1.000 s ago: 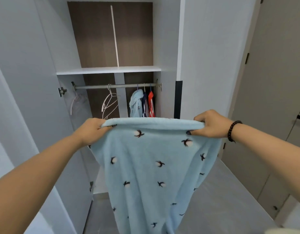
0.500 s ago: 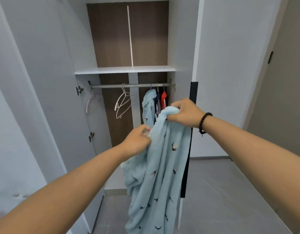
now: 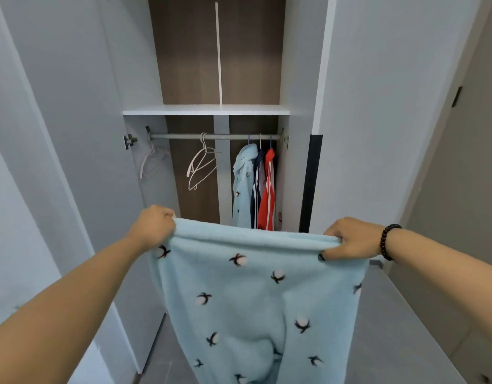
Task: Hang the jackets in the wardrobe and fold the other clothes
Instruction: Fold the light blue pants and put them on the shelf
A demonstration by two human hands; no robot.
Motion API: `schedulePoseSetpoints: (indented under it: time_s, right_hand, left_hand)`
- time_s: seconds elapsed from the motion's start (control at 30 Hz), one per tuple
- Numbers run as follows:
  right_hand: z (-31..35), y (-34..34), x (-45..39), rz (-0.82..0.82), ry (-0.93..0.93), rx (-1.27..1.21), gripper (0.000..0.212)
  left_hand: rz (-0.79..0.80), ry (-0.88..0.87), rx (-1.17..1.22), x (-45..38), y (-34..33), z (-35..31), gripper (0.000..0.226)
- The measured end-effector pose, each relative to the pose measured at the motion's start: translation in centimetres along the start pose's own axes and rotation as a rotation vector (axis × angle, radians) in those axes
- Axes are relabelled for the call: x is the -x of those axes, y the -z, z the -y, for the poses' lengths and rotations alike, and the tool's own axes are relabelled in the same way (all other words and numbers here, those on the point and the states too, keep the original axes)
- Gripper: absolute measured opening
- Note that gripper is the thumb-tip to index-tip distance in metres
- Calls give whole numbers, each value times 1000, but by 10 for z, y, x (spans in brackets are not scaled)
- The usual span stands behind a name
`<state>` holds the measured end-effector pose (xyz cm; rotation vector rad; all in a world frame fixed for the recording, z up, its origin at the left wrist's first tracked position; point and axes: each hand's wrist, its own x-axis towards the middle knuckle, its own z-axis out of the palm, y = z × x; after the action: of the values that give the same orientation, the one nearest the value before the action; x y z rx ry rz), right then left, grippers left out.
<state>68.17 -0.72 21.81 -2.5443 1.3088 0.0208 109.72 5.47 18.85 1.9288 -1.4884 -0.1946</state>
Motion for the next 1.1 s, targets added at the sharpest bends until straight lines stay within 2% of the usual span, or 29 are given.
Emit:
schedulePoseSetpoints:
  time_s: [0.1, 0.17, 0.23, 0.3, 0.37, 0.43, 0.47, 0.53, 0.6, 0.63, 0.77, 0.83, 0.9, 0.97, 1.0, 1.1]
  right_hand:
    - [-13, -3, 7, 60, 6, 429, 52]
    - [-20, -5, 6, 79, -21, 609, 59]
    - [-24, -3, 3, 81, -120, 684, 55]
    - [-26, 2, -1, 14, -199, 765, 42]
    - [-28, 8, -6, -81, -274, 837, 33]
    - [-34, 18, -6, -66, -407, 822, 27]
    - [-40, 23, -3, -19, -495, 777, 28]
    - [-55, 29, 6, 91, -655, 726, 47]
    - [-67, 30, 17, 147, -731, 773, 66]
    - [-70, 29, 21, 134, -751, 782, 68]
    - [-69, 28, 25, -43, -798, 613, 55]
    - [-61, 33, 25, -121, -820, 524, 67]
    - [-58, 41, 27, -228, -812, 424, 86]
    - [-58, 50, 30, -373, -786, 348, 97]
    - [-60, 54, 33, -457, -766, 338, 97]
    - [-61, 67, 38, -620, -711, 394, 84]
  left_hand:
    - [169, -103, -281, -1, -6, 8, 30]
    - [241, -227, -443, 3, -10, 1, 32]
    - [263, -367, -505, 10, -9, -11, 26]
    - [279, -503, -449, 23, -10, -26, 26]
    - [357, -660, -369, 42, -16, -47, 32]
    - [443, -823, -413, 58, -29, -64, 31]
    - [463, -906, -471, 61, -35, -70, 30]
    - [461, -999, -558, 57, -41, -81, 26]
    - [447, -999, -639, 49, -40, -91, 20]
    - [447, -979, -691, 44, -40, -95, 17]
    - [488, -864, -1009, 31, -49, -101, 13]
    - [470, -751, -1104, 26, -56, -97, 24]
    - [397, -651, -1094, 18, -59, -93, 36]
    - [292, -596, -1000, 9, -57, -83, 29]
    - [239, -577, -933, 6, -54, -78, 34]
    - [114, -599, -784, 1, -53, -66, 72]
